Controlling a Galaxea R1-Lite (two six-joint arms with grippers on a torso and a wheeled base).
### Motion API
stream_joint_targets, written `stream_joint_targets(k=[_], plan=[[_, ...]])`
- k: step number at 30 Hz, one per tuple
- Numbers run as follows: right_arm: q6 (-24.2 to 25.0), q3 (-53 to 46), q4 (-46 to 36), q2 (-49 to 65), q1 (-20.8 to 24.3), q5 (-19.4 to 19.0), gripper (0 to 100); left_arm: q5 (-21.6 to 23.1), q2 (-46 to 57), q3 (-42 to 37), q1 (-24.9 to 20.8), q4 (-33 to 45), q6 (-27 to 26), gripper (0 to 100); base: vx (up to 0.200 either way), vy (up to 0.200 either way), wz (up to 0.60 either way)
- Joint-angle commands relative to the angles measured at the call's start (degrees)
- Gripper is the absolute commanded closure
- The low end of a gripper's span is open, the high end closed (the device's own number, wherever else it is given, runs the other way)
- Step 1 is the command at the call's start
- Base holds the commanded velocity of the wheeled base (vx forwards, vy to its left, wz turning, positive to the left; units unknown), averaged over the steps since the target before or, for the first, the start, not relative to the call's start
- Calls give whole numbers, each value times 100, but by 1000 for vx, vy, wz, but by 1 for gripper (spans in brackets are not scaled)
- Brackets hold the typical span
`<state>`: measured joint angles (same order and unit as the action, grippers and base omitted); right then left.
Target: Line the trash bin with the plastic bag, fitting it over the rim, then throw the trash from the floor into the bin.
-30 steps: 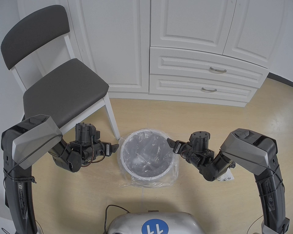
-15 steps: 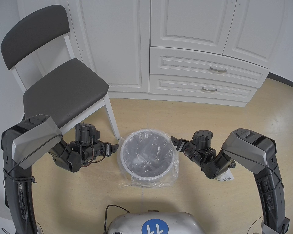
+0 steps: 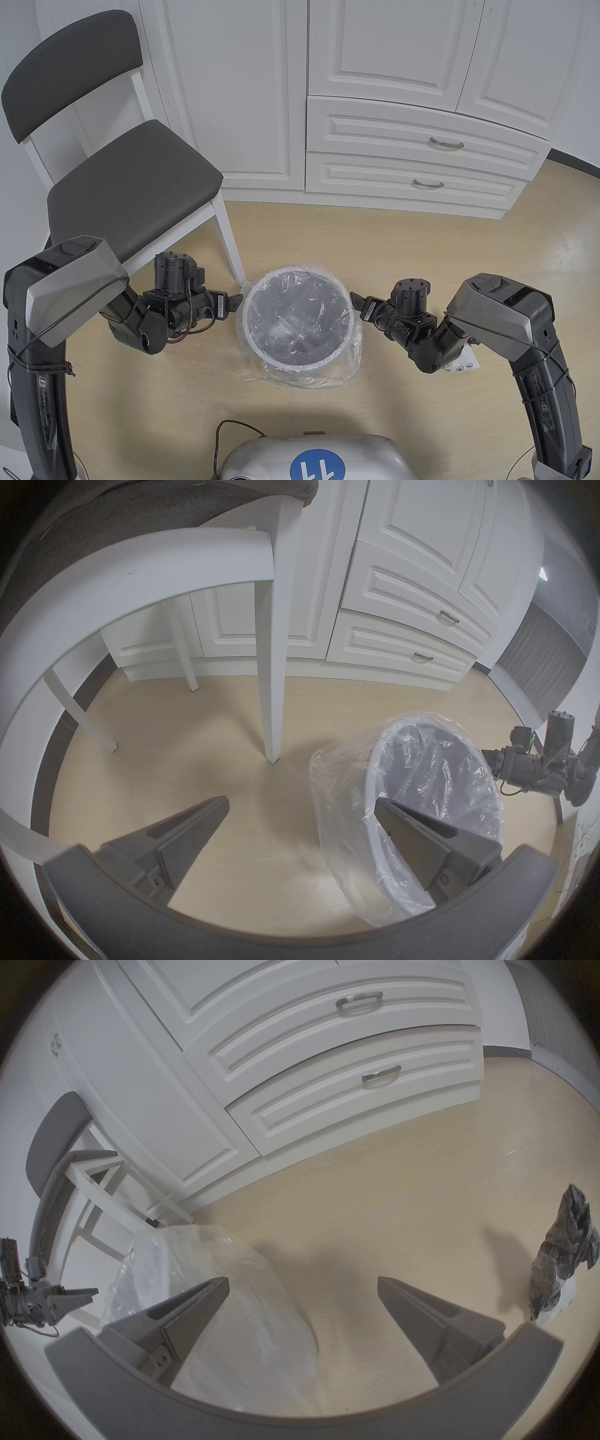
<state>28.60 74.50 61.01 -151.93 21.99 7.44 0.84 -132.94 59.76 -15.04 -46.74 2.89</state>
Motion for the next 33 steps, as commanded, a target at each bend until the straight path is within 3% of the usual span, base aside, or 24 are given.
stream_joint_targets(k=[1,28,33], plan=[[-12,3,-2,-170,7,-5,0,-23,-22,10,1,-2,10,0,0,0,0],[-91,-49,-758,-126,-81,-128,0,-31,-180,10,98,33,-16,0,0,0,0],[-452,-199,-828,-47,-81,-84,0,-31,-206,10,89,33,-16,0,0,0,0]])
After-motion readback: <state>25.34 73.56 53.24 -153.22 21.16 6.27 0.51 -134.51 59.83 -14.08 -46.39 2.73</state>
